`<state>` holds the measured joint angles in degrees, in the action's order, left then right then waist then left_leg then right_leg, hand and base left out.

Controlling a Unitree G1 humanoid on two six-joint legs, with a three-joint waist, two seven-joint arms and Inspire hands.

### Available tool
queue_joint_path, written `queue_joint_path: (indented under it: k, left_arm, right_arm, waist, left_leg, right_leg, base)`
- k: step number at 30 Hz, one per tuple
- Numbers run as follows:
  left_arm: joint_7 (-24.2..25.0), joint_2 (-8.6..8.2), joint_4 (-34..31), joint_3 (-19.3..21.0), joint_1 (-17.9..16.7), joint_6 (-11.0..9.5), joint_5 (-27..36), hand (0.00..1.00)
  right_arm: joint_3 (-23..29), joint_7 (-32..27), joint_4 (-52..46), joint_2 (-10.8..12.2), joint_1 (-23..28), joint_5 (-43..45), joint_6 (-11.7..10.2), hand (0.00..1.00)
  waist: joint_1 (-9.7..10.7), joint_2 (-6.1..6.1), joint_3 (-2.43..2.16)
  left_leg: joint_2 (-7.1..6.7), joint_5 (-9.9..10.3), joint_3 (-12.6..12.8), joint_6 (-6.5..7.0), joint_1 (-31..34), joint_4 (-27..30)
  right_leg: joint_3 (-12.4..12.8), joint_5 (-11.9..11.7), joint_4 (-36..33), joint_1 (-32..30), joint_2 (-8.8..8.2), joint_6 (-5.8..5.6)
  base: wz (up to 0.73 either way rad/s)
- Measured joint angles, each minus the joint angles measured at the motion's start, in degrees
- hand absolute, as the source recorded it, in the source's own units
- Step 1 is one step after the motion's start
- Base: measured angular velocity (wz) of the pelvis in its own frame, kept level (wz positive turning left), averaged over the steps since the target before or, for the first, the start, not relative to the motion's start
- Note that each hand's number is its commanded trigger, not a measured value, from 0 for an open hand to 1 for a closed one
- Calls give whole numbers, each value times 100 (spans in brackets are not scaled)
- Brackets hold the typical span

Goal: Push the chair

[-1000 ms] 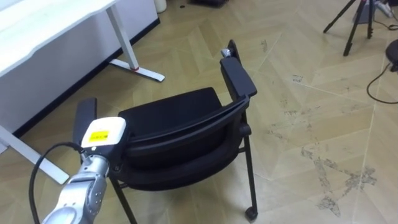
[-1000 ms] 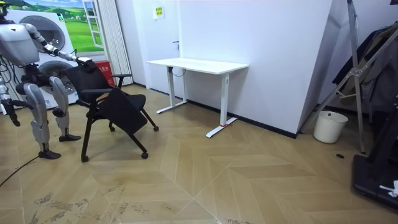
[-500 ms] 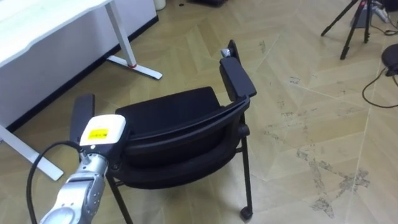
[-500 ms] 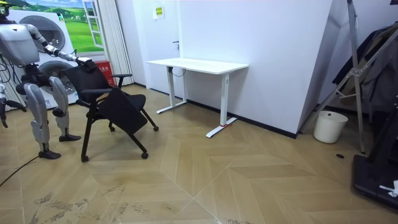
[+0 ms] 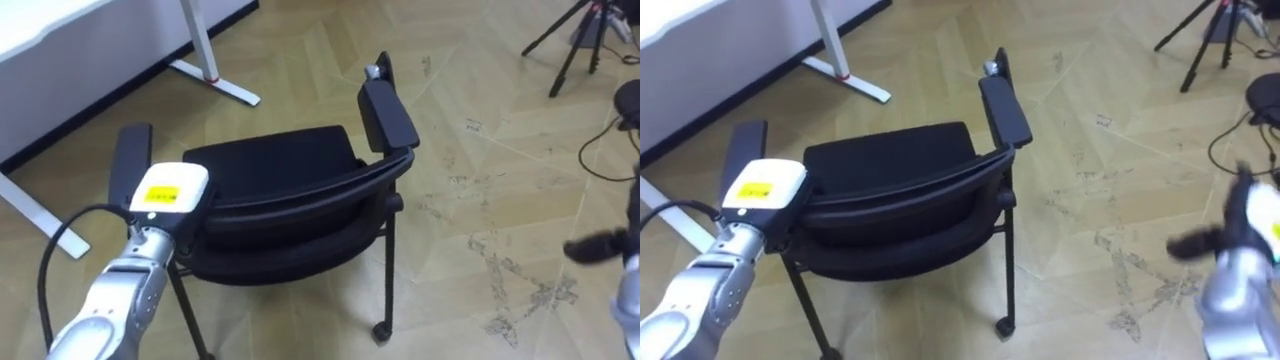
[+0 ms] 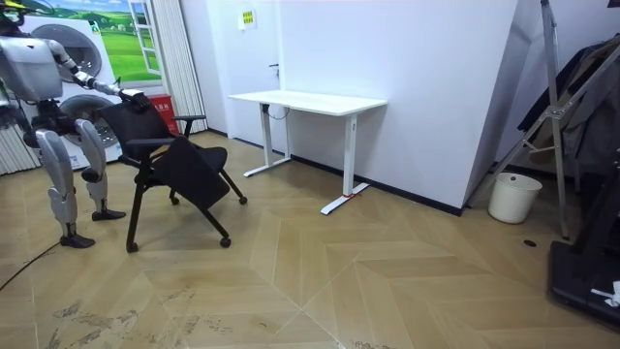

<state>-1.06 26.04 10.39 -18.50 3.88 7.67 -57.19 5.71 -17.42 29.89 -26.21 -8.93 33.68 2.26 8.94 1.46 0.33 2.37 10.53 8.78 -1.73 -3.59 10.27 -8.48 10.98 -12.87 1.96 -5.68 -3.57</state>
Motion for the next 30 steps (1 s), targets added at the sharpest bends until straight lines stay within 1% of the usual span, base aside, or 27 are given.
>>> queue_joint_path:
  k: [1, 3, 4, 5, 7, 9, 12, 15, 16, 19, 22, 25, 28, 30]
  left_arm:
    - [16, 17, -2, -12, 15, -16, 2, 100]
    - [36, 49, -6, -91, 72, -39, -3, 100]
    - [47, 49, -12, -111, 97, -40, -5, 100]
    - [61, 51, -16, -158, 153, -41, -21, 100]
    - [63, 50, -18, -190, 201, -68, -90, 100]
    - [144, 50, -1, -259, 332, -105, -110, 100]
    - [185, 50, 8, -259, 376, -182, -139, 100]
    - [214, 50, 15, -257, 427, -245, -195, 100]
    - [246, 50, 53, -257, 483, -300, -195, 100]
    - [249, 50, 181, -253, 577, -434, -195, 100]
    - [255, 56, 194, -242, 619, -506, -190, 100]
    - [254, 60, 225, -245, 645, -587, -191, 100]
    - [253, 59, 267, -247, 713, -667, -195, 100]
    - [253, 59, 304, -247, 755, -713, -200, 100]
  right_arm:
    - [-95, 11, -81, -9, -58, 159, -6, 0]
    - [-454, 72, -346, -42, -236, 683, -13, 0]
    - [-529, 111, -455, -55, -236, 790, -20, 0]
    - [-672, 178, -627, -71, -239, 964, -22, 0]
    - [-869, 307, -756, -75, -312, 1170, -35, 0]
    - [-1095, 525, -920, -93, -367, 1166, -36, 0]
    - [-1258, 810, -1178, -96, -389, 1213, -82, 0]
    - [-1370, 1080, -1516, -97, -391, 1547, -142, 0]
    - [-1396, 1139, -1548, -97, -416, 1675, -207, 0]
    - [-1533, 1268, -1558, -97, -546, 1869, -292, 0]
    - [-1631, 1433, -1766, -97, -573, 1869, -352, 0]
    - [-1849, 1588, -1883, -100, -582, 1866, -352, 0]
    - [-2082, 1857, -1888, -99, -641, 1868, -373, 0]
    - [-2145, 2007, -1889, -99, -692, 1871, -427, 0]
  waist:
    - [1, 7, -1]
    - [-54, 42, 2]
    - [-86, 40, -1]
    - [-139, 70, 17]
    - [-217, 78, 20]
    - [-317, 113, 36]
    - [-366, 133, 42]
    - [-414, 155, 53]
    - [-434, 161, 56]
    - [-454, 164, 57]
    - [-486, 165, 57]
    - [-553, 189, 52]
    - [-606, 230, 71]
    - [-627, 246, 80]
  left_leg:
    - [0, 0, -2, 0, -2, 0]
    - [1, 0, -2, 0, -4, 0]
    - [1, 0, -3, 0, -3, -1]
    - [1, 0, -3, 0, -2, -3]
    - [1, 0, -3, 0, 4, -9]
    - [2, 0, -3, 0, 11, -13]
    - [2, 0, -1, 1, 12, -20]
    - [4, -1, -9, 1, 44, 0]
    - [4, 0, -16, 1, 85, 13]
    - [6, -1, -17, 1, 98, 25]
    - [8, -1, -21, 1, 106, 40]
    - [12, -1, -19, 1, 91, 45]
    - [16, 0, -19, 1, 92, 49]
    - [16, 0, -24, 1, 97, 56]
  right_leg:
    - [-4, 0, -1, 0, 0, 0]
    - [-18, -2, 1, 15, -2, 3]
    - [-21, -2, 1, 20, -3, 3]
    - [-21, -3, -1, 25, -3, 4]
    - [-17, -3, -9, 26, -3, 4]
    - [-9, -3, -26, 8, -3, 5]
    - [-4, -3, -39, 0, -5, 5]
    - [-13, -3, -36, -1, -4, 5]
    - [-23, -4, -35, -4, -4, 6]
    - [-33, -5, -36, -13, -4, 8]
    - [-37, -7, -37, -36, -4, 12]
    - [-24, -8, -71, -45, -4, 13]
    - [-20, -12, -71, -48, -3, 20]
    - [-22, -14, -71, -45, -3, 22]
  base:
    - [0]
    - [2]
    - [0]
    - [0]
    - [0]
    - [0]
    - [0]
    - [1]
    - [4]
    - [1]
    - [0]
    - [0]
    - [0]
    - [0]
